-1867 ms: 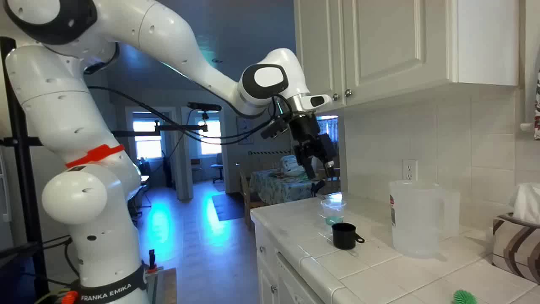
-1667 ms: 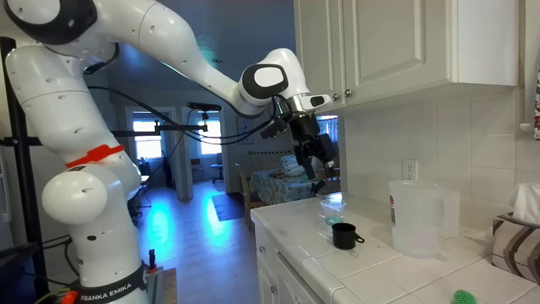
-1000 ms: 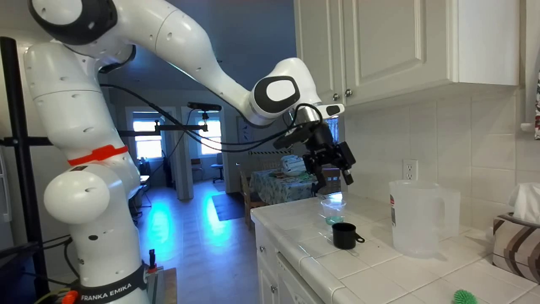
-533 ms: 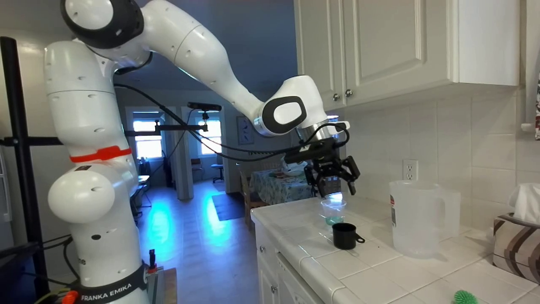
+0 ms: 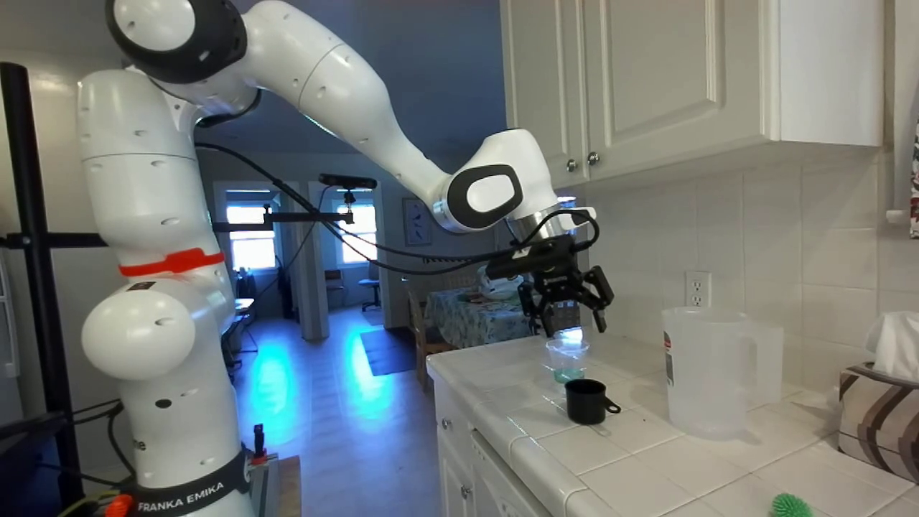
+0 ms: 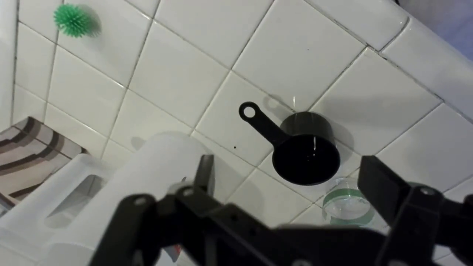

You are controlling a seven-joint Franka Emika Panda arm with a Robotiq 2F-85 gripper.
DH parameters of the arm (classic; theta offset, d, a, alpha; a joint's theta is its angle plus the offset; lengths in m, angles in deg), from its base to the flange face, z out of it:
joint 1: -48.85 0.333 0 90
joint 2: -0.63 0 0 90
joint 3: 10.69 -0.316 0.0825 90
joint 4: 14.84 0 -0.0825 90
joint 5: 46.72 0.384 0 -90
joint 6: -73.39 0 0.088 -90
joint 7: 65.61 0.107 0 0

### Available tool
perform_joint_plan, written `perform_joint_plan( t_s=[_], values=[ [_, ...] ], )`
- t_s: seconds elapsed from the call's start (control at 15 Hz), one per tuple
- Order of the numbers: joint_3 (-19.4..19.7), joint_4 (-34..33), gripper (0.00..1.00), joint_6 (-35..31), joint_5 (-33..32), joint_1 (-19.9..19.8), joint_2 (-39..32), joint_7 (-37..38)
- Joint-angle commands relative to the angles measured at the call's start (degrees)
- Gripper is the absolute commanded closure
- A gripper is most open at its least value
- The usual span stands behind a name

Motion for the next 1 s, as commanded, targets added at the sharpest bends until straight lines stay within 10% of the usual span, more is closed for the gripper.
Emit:
perform_joint_plan(
  t_s=[0.0,0.4,0.93],
  values=[
    [-0.2,0.0,0.00,0.1,-0.1,-0.2,0.0,0.1],
    [-0.2,0.0,0.00,0.1,-0.1,-0.2,0.0,0.1],
    [1.5,-0.6,0.00,-9.9,9.5,2.0,-3.1,-23.9]
  ],
)
